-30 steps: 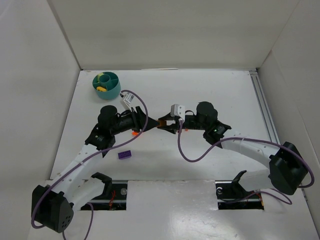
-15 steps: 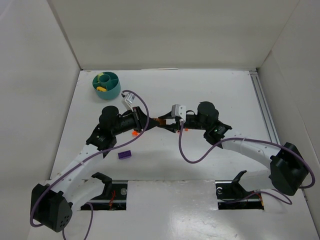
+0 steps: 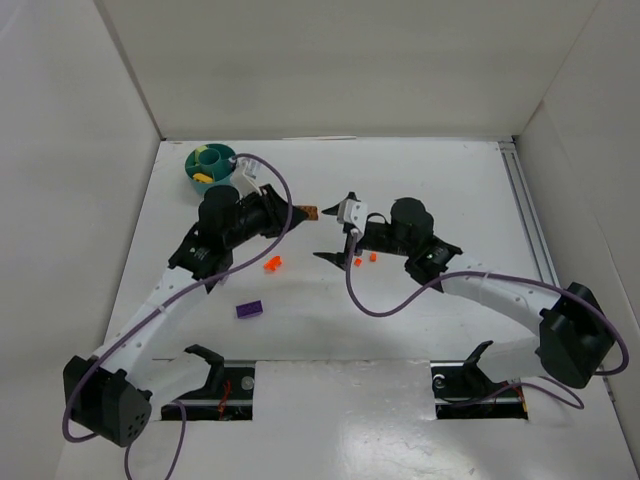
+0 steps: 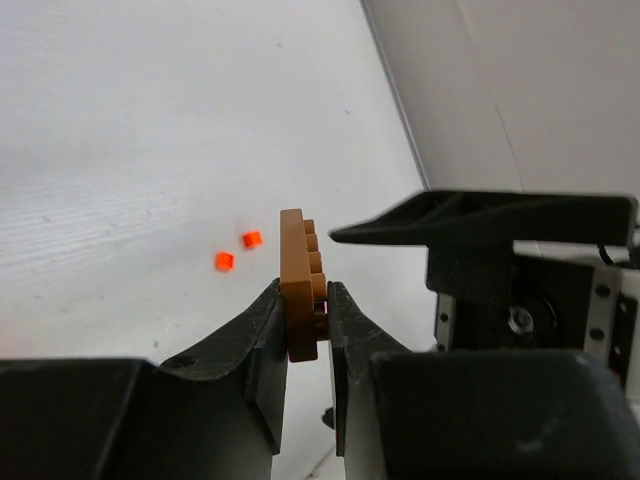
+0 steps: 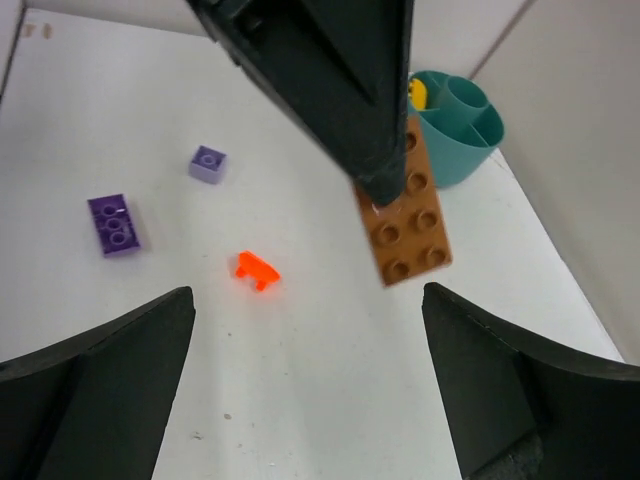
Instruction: Sort the legos into containers by color
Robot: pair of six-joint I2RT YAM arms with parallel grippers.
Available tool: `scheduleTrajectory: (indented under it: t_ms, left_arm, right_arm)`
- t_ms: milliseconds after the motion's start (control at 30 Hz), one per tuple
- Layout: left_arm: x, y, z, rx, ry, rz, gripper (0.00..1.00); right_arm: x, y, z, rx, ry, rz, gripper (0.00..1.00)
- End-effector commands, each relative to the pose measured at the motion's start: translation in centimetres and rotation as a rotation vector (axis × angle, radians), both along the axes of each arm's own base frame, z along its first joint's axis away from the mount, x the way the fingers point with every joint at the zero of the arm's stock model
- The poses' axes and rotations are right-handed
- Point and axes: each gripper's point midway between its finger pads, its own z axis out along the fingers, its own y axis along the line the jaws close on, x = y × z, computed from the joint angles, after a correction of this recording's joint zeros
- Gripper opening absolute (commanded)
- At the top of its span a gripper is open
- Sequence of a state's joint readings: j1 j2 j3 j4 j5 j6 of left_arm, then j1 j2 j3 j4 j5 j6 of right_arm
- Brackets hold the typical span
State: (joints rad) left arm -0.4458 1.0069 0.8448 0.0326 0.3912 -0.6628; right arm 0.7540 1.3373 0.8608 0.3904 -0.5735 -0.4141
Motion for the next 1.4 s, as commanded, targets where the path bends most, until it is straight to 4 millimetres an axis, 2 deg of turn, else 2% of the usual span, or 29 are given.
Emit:
scheduleTrajectory:
  t_ms: [0, 33, 100, 133, 200, 233, 267, 300, 400, 433, 467, 500, 567, 600, 667, 700, 733, 833, 867, 900, 967, 1033, 1067, 1133, 1200, 1367]
  left_arm:
    - [3.7, 2.6, 2.7, 0.049, -0.063, 0.144, 0.00]
    - [4.6, 3.0, 1.7, 0.075, -0.024, 0.152, 0.00]
    - [7.0, 5.8, 1.9, 0.103, -0.003, 0.244, 0.00]
    - [8.7, 6.8, 2.8, 0.111, 0.002, 0.292, 0.00]
    - [11.1, 11.0, 2.3, 0.172, 0.049, 0.451, 0.00]
    - [12.4, 12.4, 4.2, 0.179, 0.028, 0.519, 0.00]
    - [13.5, 14.0, 2.3, 0.232, 0.100, 0.585, 0.00]
    - [14.7, 17.0, 2.2, 0.290, 0.105, 0.701, 0.00]
    - [18.2, 21.5, 2.6, 0.332, 0.133, 0.792, 0.00]
    - [19.1, 22.3, 2.7, 0.322, 0.137, 0.784, 0.00]
    - [20.2, 23.1, 4.2, 0.293, 0.111, 0.783, 0.00]
    - [21.5, 23.6, 2.5, 0.293, 0.150, 0.770, 0.00]
    - [22.8, 25.2, 1.7, 0.305, 0.173, 0.806, 0.00]
    - [24.3, 25.6, 1.0, 0.324, 0.183, 0.811, 0.00]
    - [25.2, 26.3, -0.4, 0.354, 0.227, 0.834, 0.00]
    - [26.1, 26.4, 0.1, 0.360, 0.212, 0.832, 0.00]
    - [26.8, 26.7, -2.2, 0.383, 0.263, 0.833, 0.00]
    - [28.3, 27.1, -3.6, 0.418, 0.273, 0.824, 0.00]
    - [28.4, 27.2, -4.1, 0.432, 0.277, 0.816, 0.00]
    - [28.8, 27.4, -3.5, 0.430, 0.255, 0.829, 0.00]
    - [29.0, 27.8, -3.8, 0.441, 0.254, 0.851, 0.00]
    - [29.1, 28.3, -3.6, 0.458, 0.243, 0.870, 0.00]
    - [29.2, 28.3, -4.2, 0.461, 0.253, 0.867, 0.00]
    - [29.3, 28.4, -3.8, 0.469, 0.241, 0.864, 0.00]
    - [29.5, 28.2, -5.0, 0.480, 0.265, 0.841, 0.00]
    - [29.1, 28.1, -6.6, 0.500, 0.321, 0.826, 0.06]
  right_arm:
    - [2.5, -0.5, 2.1, 0.024, -0.011, -0.116, 1.00]
    - [3.0, -0.9, 2.1, 0.023, -0.012, -0.141, 1.00]
    - [4.7, -2.1, 1.7, 0.013, 0.002, -0.233, 1.00]
    - [5.6, -3.0, 1.3, -0.001, 0.012, -0.275, 1.00]
    - [7.1, -4.6, 0.4, -0.026, 0.042, -0.372, 1.00]
    - [7.8, -5.6, -0.3, -0.042, 0.055, -0.408, 1.00]
    - [8.3, -6.2, -0.6, -0.053, 0.063, -0.434, 1.00]
    - [8.9, -7.1, -1.0, -0.067, 0.070, -0.478, 1.00]
    - [9.6, -9.6, -2.7, -0.116, 0.108, -0.558, 1.00]
    - [9.8, -10.1, -3.1, -0.128, 0.116, -0.578, 1.00]
    - [10.2, -11.2, -3.4, -0.132, 0.118, -0.613, 1.00]
    - [10.4, -11.8, -3.7, -0.142, 0.126, -0.633, 1.00]
    - [10.9, -13.0, -4.5, -0.169, 0.132, -0.673, 1.00]
    - [11.5, -14.0, -4.5, -0.170, 0.132, -0.706, 1.00]
    - [11.8, -15.1, -5.1, -0.179, 0.141, -0.738, 1.00]
    - [12.4, -15.9, -5.5, -0.186, 0.151, -0.760, 1.00]
    - [12.7, -16.3, -5.9, -0.193, 0.159, -0.772, 1.00]
    - [13.3, -17.4, -7.1, -0.213, 0.187, -0.791, 1.00]
    - [13.2, -17.2, -7.1, -0.211, 0.189, -0.779, 1.00]
    - [13.5, -17.3, -7.1, -0.210, 0.192, -0.779, 1.00]
    - [13.9, -17.4, -7.0, -0.208, 0.195, -0.780, 1.00]
    - [14.1, -17.7, -8.2, -0.228, 0.221, -0.780, 1.00]
    - [14.4, -17.7, -8.2, -0.226, 0.225, -0.774, 1.00]
    - [14.5, -17.2, -8.1, -0.222, 0.229, -0.751, 1.00]
    - [14.8, -17.1, -8.2, -0.223, 0.230, -0.751, 1.00]
    - [14.8, -17.4, -8.8, -0.234, 0.247, -0.751, 1.00]
